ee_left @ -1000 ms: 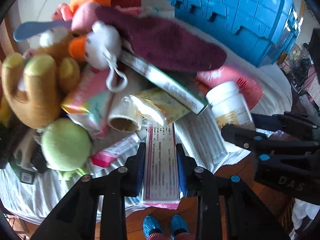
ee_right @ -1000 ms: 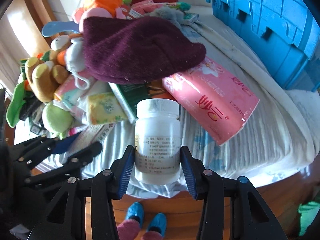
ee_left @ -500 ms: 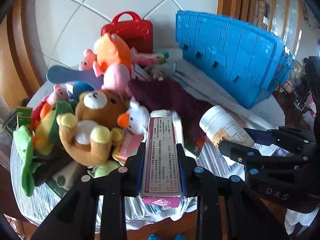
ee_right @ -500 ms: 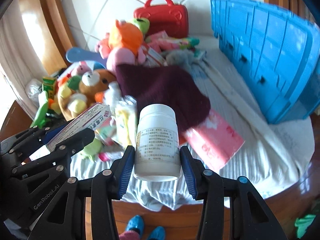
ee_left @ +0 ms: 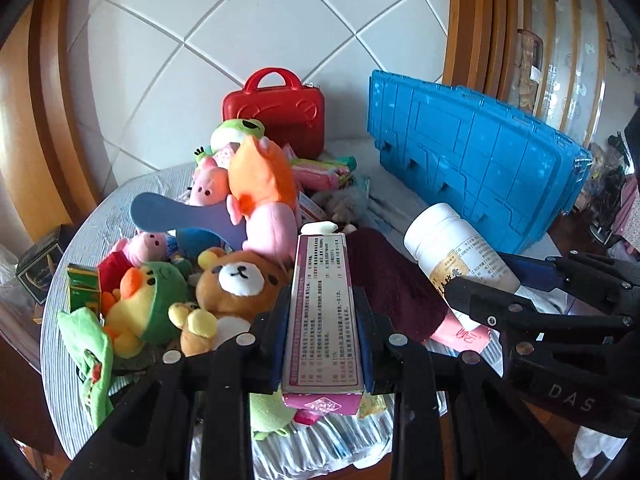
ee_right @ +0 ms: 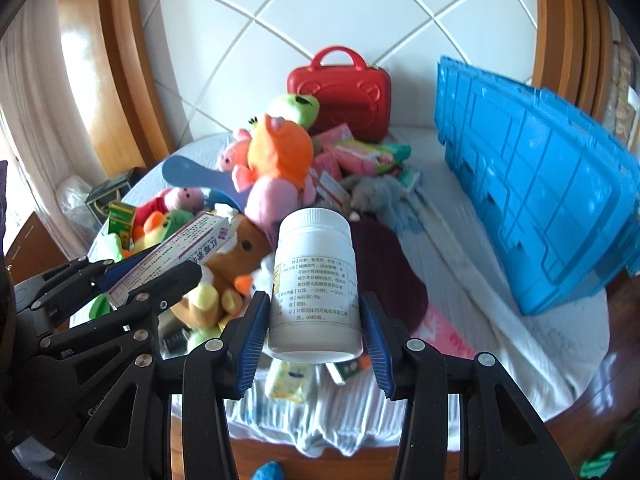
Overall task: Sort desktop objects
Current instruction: 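Carry the white bottle and the medicine box over the blue crate with both tools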
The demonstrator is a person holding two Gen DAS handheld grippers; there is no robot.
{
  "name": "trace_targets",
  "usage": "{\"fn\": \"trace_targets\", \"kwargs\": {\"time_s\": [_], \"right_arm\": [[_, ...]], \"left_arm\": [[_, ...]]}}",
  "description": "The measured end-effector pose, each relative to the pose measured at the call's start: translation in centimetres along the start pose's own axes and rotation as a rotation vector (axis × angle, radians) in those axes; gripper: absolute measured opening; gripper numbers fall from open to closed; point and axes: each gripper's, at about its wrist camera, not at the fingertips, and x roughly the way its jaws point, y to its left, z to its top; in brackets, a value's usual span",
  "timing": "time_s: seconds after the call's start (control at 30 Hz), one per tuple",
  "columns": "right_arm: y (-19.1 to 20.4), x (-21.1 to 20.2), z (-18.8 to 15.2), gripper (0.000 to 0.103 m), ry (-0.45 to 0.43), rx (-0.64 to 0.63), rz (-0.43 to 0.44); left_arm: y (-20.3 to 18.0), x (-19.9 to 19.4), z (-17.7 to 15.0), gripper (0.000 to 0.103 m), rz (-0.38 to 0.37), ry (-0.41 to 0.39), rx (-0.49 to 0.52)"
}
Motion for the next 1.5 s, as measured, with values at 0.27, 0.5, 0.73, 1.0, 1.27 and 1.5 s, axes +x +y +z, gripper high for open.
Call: {"fn": "trace_targets", "kwargs": {"time_s": [0.27,0.5,0.73,1.0,1.27,1.5], "right_arm": [[2.5,-2.4,3.2,0.046,-0.076,-0.02,-0.042],[2.3,-4.4,4.7,0.046,-0.119,-0.034,-0.052],[-0.9,-6.8,5.6,0.046,-0.164,-0.086,-0.026],[-6.9,-9.8,6.2,0.046,-0.211,-0.143,0.006],[-12.9,-12.0,6.2,0.046,-0.228,-0.132,0.001],[-16.4,-13.1,6.8,0.046,-0.252,-0.089,-0.036]], "left_arm": [[2.0,-1.8,2.7,0.027,-0.01,-0.058,-0.004],[1.0,-3.1,4.5,0.027,-0.007,-0.094,-0.01],[-2.6,-4.1,5.7,0.027,0.032,-0.144,-0.053],[-9.6,-4.8,6.6,0.028,0.084,-0.181,-0.079],[-15.6,-4.1,8.1,0.028,0.081,-0.177,-0.058],[-18.2,-3.0,10.6,0.028,0.05,-0.196,-0.015]]}}
